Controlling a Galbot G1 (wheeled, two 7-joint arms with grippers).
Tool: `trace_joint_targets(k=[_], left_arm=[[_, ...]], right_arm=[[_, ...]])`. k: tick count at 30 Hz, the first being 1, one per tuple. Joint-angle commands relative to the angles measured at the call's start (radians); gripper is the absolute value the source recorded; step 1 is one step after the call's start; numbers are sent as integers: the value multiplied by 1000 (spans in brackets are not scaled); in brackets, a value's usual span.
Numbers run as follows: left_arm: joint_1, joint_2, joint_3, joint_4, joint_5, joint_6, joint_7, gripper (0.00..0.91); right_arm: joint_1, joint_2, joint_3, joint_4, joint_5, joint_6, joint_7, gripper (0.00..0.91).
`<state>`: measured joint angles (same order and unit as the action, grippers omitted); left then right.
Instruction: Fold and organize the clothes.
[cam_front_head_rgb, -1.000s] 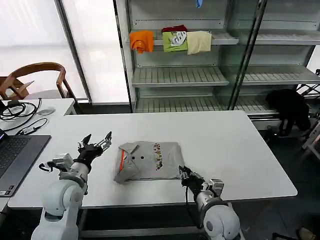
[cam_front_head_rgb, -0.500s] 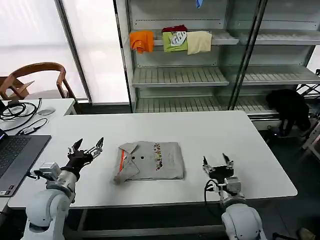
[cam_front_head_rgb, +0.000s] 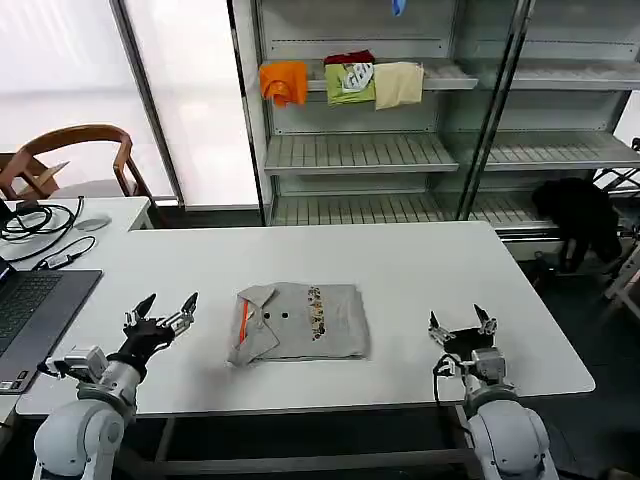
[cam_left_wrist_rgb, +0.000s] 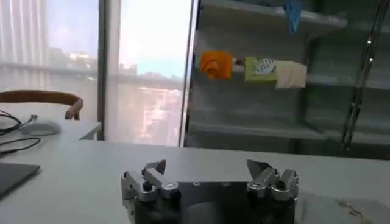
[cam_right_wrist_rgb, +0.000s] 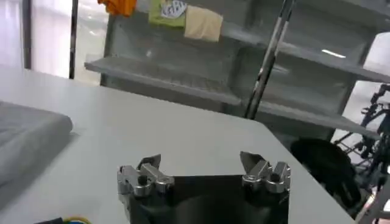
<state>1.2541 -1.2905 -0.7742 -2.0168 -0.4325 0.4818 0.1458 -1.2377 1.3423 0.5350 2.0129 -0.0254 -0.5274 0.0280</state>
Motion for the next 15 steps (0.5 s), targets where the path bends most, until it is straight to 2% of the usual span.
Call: trace_joint_targets(k=[1, 6, 15], left_arm=[[29, 5, -11, 4, -68, -1, 13, 907], [26, 3, -12, 13, -115, 3, 12, 907], [25, -1, -3, 46, -103, -25, 12, 907]], right_arm=[[7, -6, 36, -17, 0, -25, 3, 907], [-8, -17, 44, 3, 18, 6, -11, 907], [-10, -21, 46, 23, 41, 7, -43, 907]])
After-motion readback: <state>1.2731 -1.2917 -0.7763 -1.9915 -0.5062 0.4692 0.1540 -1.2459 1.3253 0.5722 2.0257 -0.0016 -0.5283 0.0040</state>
